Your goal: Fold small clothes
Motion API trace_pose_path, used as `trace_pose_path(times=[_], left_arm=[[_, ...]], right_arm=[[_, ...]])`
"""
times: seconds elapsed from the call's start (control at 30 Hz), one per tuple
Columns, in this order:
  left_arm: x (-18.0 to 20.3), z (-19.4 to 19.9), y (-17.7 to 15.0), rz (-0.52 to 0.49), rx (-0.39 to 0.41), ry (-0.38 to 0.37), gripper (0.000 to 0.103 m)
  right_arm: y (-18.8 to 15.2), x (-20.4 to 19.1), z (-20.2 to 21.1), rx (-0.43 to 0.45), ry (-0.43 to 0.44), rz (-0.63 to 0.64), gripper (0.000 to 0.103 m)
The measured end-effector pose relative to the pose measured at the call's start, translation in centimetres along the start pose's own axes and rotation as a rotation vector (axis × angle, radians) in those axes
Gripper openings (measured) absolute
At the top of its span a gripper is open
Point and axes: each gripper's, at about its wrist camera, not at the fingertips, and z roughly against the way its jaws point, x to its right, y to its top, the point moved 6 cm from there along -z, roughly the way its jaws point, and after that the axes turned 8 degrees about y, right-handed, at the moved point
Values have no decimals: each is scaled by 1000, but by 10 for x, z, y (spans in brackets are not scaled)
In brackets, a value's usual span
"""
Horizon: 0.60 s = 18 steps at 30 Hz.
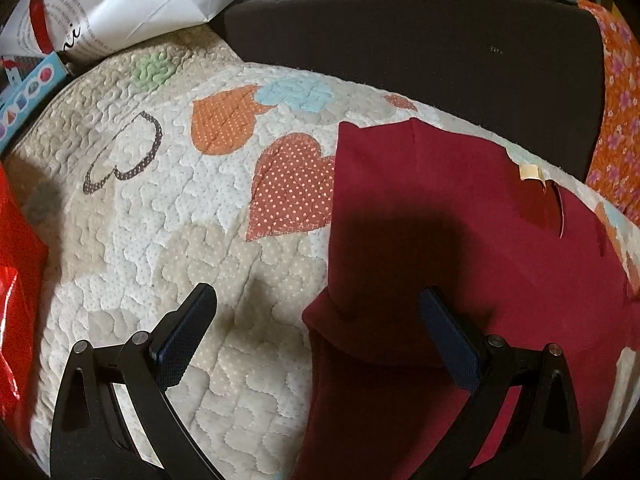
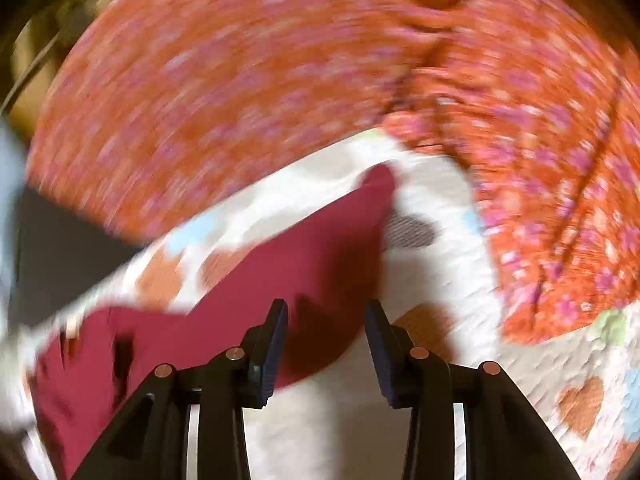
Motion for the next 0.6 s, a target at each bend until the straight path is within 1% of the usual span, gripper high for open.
trace_pose_path(times=[0.03, 0.07, 0.1, 0.13, 0.2, 0.23, 0.27, 0.3, 0.37, 0.43, 0.47, 0.5, 0.53, 0.57, 0.6], left_arm=[[1, -1, -1, -6, -4, 2, 102], [1, 0, -2, -12, -2, 7, 102], [2, 0, -1, -18, 2, 13, 102], [1, 0, -1, -22, 6, 16, 102], [0, 0, -2, -25, 13, 14, 102], [1, 1, -3, -25, 16, 14, 102], [1, 0, -3, -27, 18, 19, 102], [2, -1, -3, -30, 19, 23, 102], [2, -2, -3, -37, 15, 26, 102], [3, -1, -4, -37, 18, 26, 102], [3, 0, -4, -34, 23, 24, 102], [3, 2, -4, -31, 28, 19, 102], [3, 4, -3, -31, 35, 14, 102], [4, 7, -3, -35, 43, 12, 102], [5, 9, -3, -40, 51, 15, 102]], right_arm=[[8, 10, -7, -7, -2, -42, 50], [13, 20, -18, -41, -21, -87, 53], [16, 27, -30, -73, -19, -126, 53], [20, 27, -42, -87, 22, -153, 53], [22, 19, -57, -109, 125, -146, 47], [22, 15, -60, -119, 141, -128, 28], [21, 9, -56, -120, 127, -95, 7], [22, 3, -45, -91, 104, -56, 7], [28, -11, -11, 2, 112, 1, 7], [31, -19, 14, 60, 93, 48, 7], [31, -21, 21, 72, 67, 78, 7], [32, -24, 20, 63, 9, 129, 7], [31, -22, 13, 25, -45, 168, 10], [29, -18, 7, -13, -80, 178, 15], [28, -9, 3, -35, -117, 167, 15]])
